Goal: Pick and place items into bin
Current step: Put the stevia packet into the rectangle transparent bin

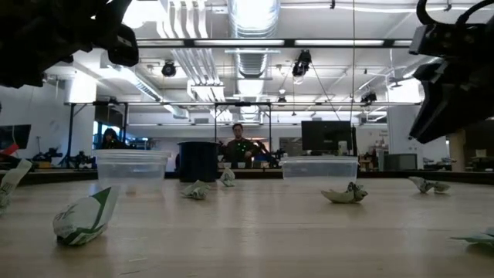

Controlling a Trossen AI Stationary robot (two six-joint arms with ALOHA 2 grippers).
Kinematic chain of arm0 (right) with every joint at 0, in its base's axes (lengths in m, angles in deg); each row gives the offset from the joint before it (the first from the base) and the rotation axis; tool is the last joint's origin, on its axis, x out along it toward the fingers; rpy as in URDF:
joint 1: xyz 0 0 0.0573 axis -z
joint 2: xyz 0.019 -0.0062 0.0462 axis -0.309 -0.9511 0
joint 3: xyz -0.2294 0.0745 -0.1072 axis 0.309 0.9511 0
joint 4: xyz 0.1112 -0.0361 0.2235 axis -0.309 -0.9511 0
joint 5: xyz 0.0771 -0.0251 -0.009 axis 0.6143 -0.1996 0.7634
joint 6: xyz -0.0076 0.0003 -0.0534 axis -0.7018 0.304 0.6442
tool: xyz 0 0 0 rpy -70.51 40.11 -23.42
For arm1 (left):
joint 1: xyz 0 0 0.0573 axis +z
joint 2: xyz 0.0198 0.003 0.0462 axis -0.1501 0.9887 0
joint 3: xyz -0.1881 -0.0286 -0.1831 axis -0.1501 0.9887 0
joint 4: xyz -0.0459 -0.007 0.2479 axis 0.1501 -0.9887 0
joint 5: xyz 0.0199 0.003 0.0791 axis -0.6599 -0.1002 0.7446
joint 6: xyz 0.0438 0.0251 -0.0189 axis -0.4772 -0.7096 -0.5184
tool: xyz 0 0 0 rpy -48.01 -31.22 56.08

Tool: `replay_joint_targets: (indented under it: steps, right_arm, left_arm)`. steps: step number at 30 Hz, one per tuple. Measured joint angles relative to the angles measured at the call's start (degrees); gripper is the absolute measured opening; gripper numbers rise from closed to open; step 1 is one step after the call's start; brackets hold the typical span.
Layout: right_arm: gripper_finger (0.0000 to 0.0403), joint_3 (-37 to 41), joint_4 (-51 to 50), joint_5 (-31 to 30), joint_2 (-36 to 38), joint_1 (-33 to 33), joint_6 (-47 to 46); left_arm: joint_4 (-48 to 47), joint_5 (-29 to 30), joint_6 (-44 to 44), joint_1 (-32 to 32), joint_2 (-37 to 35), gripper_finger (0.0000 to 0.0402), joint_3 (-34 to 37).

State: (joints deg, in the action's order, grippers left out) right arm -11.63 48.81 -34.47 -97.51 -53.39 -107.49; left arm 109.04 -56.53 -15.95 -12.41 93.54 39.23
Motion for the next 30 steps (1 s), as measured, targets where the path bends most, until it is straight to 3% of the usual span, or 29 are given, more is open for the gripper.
replay_joint_targets:
  steps: [5, 14, 21, 30]
  right_arm:
    - [0.0156, 0.25, 0.92, 5.38, -0.08, 0.00, -1.77]
    - [0.0205, 4.81, 9.65, 6.73, -2.89, 0.05, -3.91]
    - [0.0210, 5.78, 10.29, 4.77, -3.08, 0.30, -3.72]
    - [0.0198, 8.14, 12.35, 7.90, -3.17, 3.28, -3.28]
  left_arm:
    - [-0.03, 0.16, -0.02, 0.00, 0.20, 0.0078, 0.01]
    - [0.00, 0.86, -0.02, 0.00, 0.05, 0.0078, -0.01]
    - [0.38, 1.48, -0.02, 0.00, -0.03, 0.0078, -0.04]
    - [0.53, 2.62, -0.20, 0.00, 0.07, 0.0078, -0.01]
